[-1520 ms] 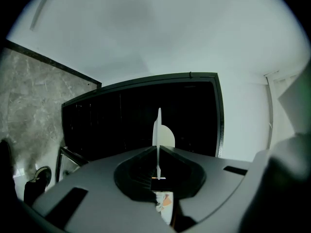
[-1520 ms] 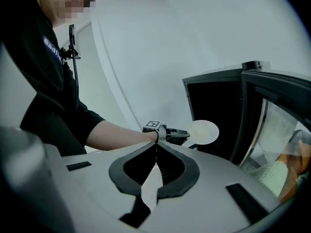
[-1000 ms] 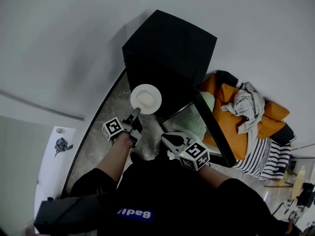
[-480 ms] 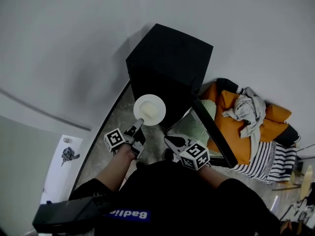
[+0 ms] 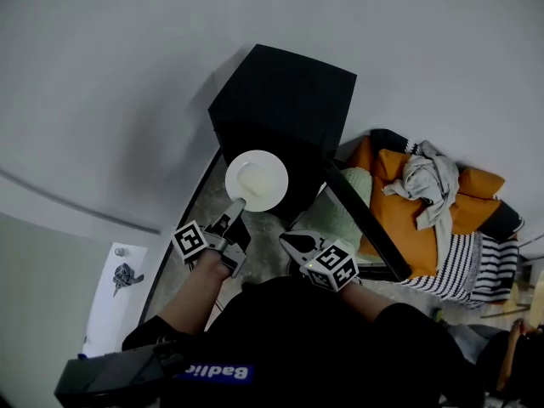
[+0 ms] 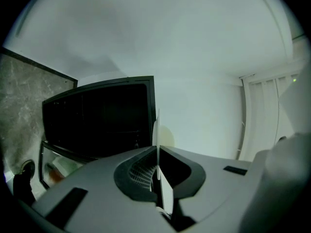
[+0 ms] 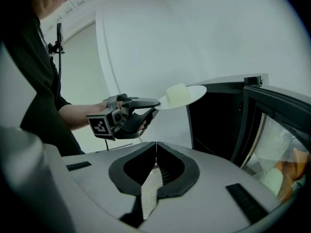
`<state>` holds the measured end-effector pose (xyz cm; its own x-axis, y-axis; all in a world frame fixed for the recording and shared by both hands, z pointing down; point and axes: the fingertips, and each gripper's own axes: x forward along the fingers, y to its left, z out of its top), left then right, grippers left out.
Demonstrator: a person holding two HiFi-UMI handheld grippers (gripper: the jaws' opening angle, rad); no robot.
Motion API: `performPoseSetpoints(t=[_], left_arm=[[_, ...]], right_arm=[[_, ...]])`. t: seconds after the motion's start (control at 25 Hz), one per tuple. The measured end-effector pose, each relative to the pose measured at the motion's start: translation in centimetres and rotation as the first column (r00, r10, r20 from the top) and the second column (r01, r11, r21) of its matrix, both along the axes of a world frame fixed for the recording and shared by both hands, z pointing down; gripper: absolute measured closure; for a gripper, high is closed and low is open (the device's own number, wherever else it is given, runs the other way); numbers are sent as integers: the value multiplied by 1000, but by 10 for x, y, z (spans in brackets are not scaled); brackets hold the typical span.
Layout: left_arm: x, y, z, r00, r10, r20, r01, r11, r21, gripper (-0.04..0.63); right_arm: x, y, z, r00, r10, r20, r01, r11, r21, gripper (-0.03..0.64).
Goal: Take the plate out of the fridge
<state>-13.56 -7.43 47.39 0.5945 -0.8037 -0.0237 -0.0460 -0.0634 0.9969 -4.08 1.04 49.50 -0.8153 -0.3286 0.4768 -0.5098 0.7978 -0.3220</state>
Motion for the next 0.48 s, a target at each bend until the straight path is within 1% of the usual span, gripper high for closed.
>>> performPoseSetpoints(t=[0.28, 0.48], left_arm=[[8, -11, -30, 1000, 15, -5, -15, 999, 30, 577], [8, -20, -40, 1000, -2, -8, 2, 999, 38, 575]], right_arm=[[5, 0, -4, 1000, 9, 9, -9, 1000, 15, 606], [12, -4, -1, 1000, 21, 18, -21, 999, 25, 606]])
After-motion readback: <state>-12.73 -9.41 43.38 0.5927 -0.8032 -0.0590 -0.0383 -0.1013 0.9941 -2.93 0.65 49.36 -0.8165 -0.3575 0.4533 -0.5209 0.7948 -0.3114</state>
